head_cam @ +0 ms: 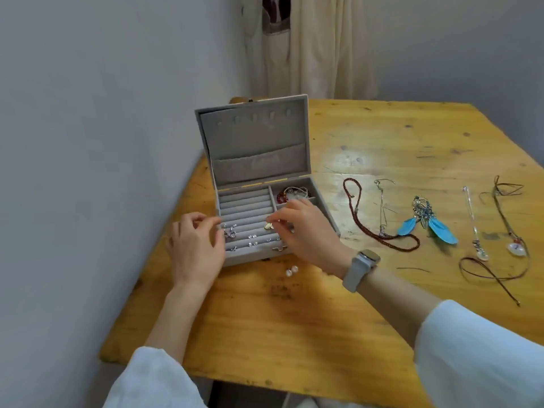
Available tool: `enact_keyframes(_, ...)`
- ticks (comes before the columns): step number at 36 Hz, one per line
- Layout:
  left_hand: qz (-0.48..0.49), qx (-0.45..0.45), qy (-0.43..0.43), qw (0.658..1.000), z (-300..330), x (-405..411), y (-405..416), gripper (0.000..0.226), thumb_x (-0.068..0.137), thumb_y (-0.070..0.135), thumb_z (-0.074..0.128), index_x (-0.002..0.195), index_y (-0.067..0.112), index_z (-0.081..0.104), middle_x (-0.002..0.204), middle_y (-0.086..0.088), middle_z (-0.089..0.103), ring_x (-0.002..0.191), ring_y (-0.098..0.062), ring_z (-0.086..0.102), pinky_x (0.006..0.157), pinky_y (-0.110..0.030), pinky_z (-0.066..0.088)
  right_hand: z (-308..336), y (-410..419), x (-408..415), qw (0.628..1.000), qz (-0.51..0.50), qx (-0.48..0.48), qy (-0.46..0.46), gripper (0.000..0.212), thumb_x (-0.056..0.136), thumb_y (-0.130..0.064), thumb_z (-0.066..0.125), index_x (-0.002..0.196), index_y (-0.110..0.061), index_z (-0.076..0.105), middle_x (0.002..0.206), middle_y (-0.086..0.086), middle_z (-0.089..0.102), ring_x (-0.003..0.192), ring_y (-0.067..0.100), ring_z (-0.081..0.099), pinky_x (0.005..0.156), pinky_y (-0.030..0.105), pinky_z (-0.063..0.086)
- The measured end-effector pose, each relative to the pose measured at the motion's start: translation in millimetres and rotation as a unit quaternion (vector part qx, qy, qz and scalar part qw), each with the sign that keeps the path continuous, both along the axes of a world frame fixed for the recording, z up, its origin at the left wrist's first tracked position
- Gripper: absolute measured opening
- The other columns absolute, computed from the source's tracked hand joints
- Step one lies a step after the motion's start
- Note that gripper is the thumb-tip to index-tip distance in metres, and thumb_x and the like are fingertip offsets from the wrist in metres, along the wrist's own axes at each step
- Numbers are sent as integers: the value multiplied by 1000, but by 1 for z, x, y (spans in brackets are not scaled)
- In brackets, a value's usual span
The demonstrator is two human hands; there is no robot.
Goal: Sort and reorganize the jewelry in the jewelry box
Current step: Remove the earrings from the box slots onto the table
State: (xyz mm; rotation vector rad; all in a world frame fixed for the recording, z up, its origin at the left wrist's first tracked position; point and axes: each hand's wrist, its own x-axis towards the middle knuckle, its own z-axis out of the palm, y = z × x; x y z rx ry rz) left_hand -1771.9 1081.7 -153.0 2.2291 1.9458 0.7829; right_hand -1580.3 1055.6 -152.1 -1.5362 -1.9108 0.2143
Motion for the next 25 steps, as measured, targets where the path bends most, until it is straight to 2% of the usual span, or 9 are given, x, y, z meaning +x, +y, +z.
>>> enact_keyframes(2,-15,-16,10,1000,-1,-6,7,25,88,22,56,112,19,65,116,-8,51,111,-26,41,94,-42,36,1,16,-17,1000,18,-11,-21,21,91,-19,53,106,-17,68,90,2,57,93,24,46,78,35,37)
enact_keyframes(4,-40,-27,25,999,0,-8,12,29,90,25,54,116,20,63,121,-8,49,114,-25,39,97,-41,36,2,29,-31,997,25,-31,-59,25,93,-23,49,113,-21,64,102,3,57,102,22,43,85,34,32)
enact_keyframes(7,-66,-53,79,993,3,-9,20,34,92,29,49,125,28,56,131,-4,44,122,-22,33,101,-40,31,0,41,-44,993,32,-62,-99,27,93,-27,46,117,-25,60,111,2,54,108,21,40,88,36,30)
enact_keyframes(10,-87,-77,111,987,5,-9,26,35,93,31,45,127,35,53,135,1,40,125,-19,29,102,-38,27,-4,47,-49,990,33,-70,-115,24,92,-28,49,113,-26,61,111,1,55,109,21,40,87,37,29)
enact_keyframes(16,-87,-61,72,992,6,-9,29,24,90,35,54,111,33,65,125,5,49,118,-17,34,95,-36,27,-2,49,-46,988,51,-54,-138,18,90,-31,50,103,-23,61,109,-1,57,107,20,42,87,37,30)
enact_keyframes(20,-86,-73,46,993,6,-9,30,21,89,33,55,107,30,66,123,3,48,118,-17,35,97,-37,28,0,49,-44,986,67,-40,-150,17,91,-29,48,101,-22,60,106,-2,58,102,19,43,85,36,29)
enact_keyframes(25,-72,-67,60,993,7,-5,31,24,88,40,54,103,26,67,123,3,48,117,-18,36,96,-38,28,2,43,-33,994,38,-26,-95,13,90,-24,51,94,-19,61,96,-4,61,96,17,47,84,36,32)
